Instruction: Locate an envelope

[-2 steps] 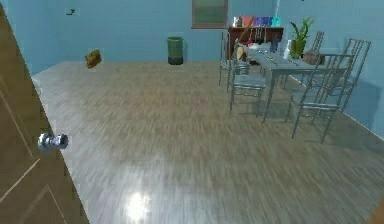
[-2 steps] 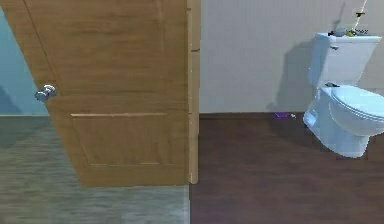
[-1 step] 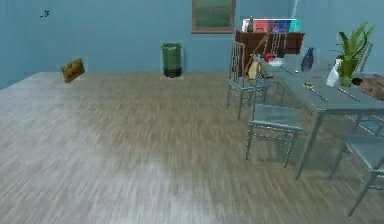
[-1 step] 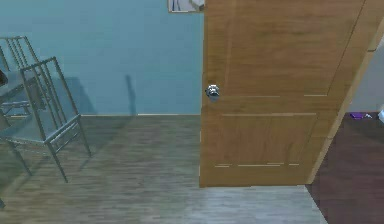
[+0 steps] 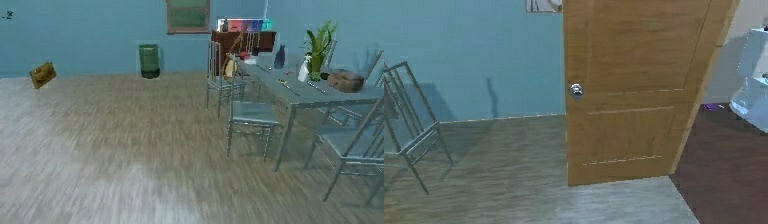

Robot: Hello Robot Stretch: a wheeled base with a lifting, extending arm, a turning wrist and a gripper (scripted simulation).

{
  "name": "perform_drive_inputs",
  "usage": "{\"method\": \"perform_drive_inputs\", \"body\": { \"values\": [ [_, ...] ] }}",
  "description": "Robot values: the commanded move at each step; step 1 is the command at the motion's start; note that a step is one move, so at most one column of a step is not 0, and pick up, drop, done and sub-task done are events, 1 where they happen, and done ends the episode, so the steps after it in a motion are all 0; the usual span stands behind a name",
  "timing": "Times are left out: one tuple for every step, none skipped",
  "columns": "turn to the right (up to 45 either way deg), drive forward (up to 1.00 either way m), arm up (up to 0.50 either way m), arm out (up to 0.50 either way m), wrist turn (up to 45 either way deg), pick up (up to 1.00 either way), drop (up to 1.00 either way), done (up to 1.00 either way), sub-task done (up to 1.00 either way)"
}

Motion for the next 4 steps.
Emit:
{"method": "perform_drive_inputs", "body": {
  "values": [
    [0.0, 0.05, 0.00, 0.00, 0.0, 0.00, 0.00, 0.00, 0.00],
    [-45.0, 0.00, 0.00, 0.00, 0.0, 0.00, 0.00, 0.00, 0.00],
    [0.0, 0.10, 0.00, 0.00, 0.0, 0.00, 0.00, 0.00, 0.00],
    [-24.0, 0.00, 0.00, 0.00, 0.0, 0.00, 0.00, 0.00, 0.00]
  ]
}}
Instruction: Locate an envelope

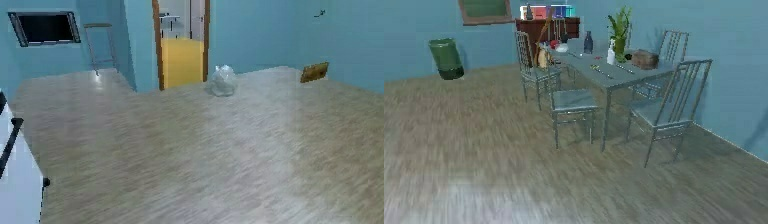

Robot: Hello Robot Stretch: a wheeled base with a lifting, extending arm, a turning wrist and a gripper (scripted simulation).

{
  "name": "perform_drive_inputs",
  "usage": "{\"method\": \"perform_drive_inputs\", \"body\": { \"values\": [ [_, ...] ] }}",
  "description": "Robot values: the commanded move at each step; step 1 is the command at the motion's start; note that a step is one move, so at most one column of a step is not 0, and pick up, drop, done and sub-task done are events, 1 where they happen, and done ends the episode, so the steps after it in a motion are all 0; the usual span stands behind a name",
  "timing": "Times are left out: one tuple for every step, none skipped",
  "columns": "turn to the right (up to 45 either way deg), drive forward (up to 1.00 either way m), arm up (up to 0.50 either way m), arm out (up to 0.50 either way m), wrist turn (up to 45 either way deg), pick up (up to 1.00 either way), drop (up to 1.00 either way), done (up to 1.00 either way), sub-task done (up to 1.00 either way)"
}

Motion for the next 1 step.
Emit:
{"method": "perform_drive_inputs", "body": {
  "values": [
    [0.0, 1.00, 0.00, 0.00, 0.0, 0.00, 0.00, 0.00, 0.00]
  ]
}}
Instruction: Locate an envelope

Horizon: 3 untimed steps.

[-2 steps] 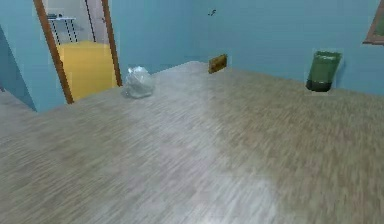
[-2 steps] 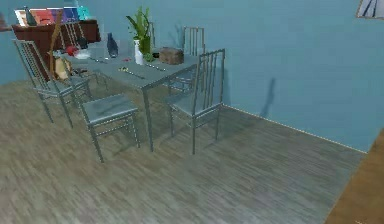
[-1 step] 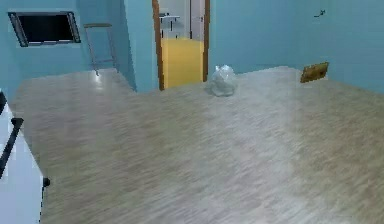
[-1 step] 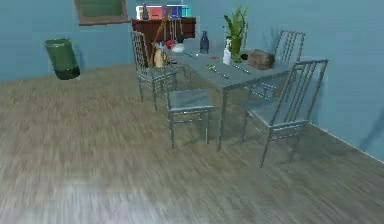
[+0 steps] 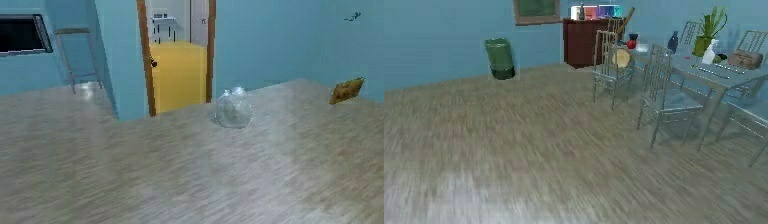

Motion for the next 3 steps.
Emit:
{"method": "perform_drive_inputs", "body": {
  "values": [
    [0.0, 1.00, 0.00, 0.00, 0.0, 0.00, 0.00, 0.00, 0.00],
    [-3.0, 0.00, 0.00, 0.00, 0.0, 0.00, 0.00, 0.00, 0.00],
    [0.0, 1.00, 0.00, 0.00, 0.0, 0.00, 0.00, 0.00, 0.00]
  ]
}}
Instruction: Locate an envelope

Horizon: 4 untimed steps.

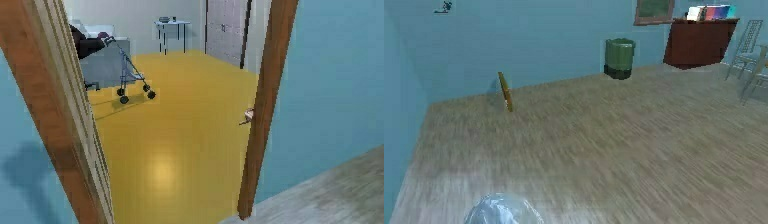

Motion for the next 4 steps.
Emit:
{"method": "perform_drive_inputs", "body": {
  "values": [
    [0.0, 0.80, 0.00, 0.00, 0.0, 0.00, 0.00, 0.00, 0.00],
    [-3.0, 0.00, 0.00, 0.00, 0.0, 0.00, 0.00, 0.00, 0.00],
    [0.0, 1.00, 0.00, 0.00, 0.0, 0.00, 0.00, 0.00, 0.00],
    [0.0, 1.00, 0.00, 0.00, 0.0, 0.00, 0.00, 0.00, 0.00]
  ]
}}
